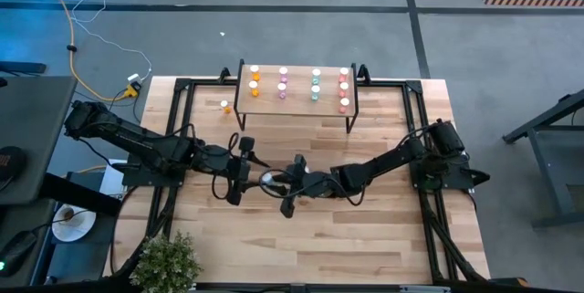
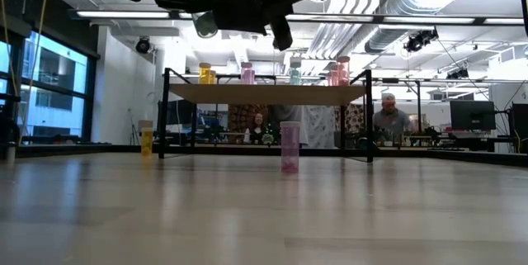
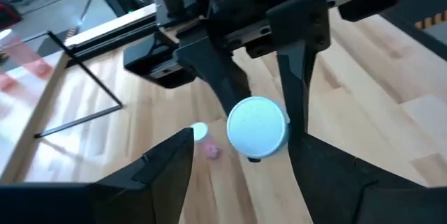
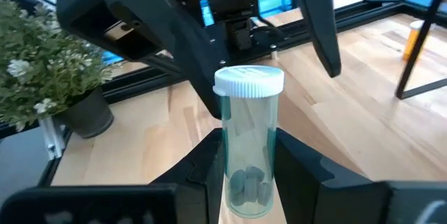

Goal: Pick and place medicine bottles onto shelf by color
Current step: Put the green pill bottle on the shelf aligned with the other green pill bottles

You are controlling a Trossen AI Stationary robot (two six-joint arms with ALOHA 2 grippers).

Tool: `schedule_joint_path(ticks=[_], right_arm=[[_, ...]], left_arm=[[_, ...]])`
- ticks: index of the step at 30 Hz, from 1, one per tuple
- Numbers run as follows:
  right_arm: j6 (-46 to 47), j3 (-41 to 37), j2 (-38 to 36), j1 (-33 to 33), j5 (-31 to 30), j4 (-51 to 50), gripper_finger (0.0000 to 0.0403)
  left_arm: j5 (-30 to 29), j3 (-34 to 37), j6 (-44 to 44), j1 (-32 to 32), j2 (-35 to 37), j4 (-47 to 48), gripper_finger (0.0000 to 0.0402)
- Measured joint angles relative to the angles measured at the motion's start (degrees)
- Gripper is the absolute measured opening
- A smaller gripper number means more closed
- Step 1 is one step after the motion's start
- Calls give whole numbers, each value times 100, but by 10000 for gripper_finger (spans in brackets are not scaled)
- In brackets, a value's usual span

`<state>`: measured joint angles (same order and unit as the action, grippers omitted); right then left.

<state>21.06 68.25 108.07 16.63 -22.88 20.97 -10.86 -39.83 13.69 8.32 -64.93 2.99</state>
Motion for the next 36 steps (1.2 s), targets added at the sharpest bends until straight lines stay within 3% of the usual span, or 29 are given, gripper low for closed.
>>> schedule_joint_path(ticks=[16, 30, 36], right_arm=[[354, 4, -11, 373, -1350, -218, 94], [-205, 4, -9, 814, -4800, -226, 94], [-188, 4, -7, 834, -5849, -251, 94]], left_arm=[[-31, 0, 2, -2, 405, 149, 225], [-25, 0, -17, -2, 1320, 1213, 225], [-129, 0, -11, -2, 1524, 1493, 225]])
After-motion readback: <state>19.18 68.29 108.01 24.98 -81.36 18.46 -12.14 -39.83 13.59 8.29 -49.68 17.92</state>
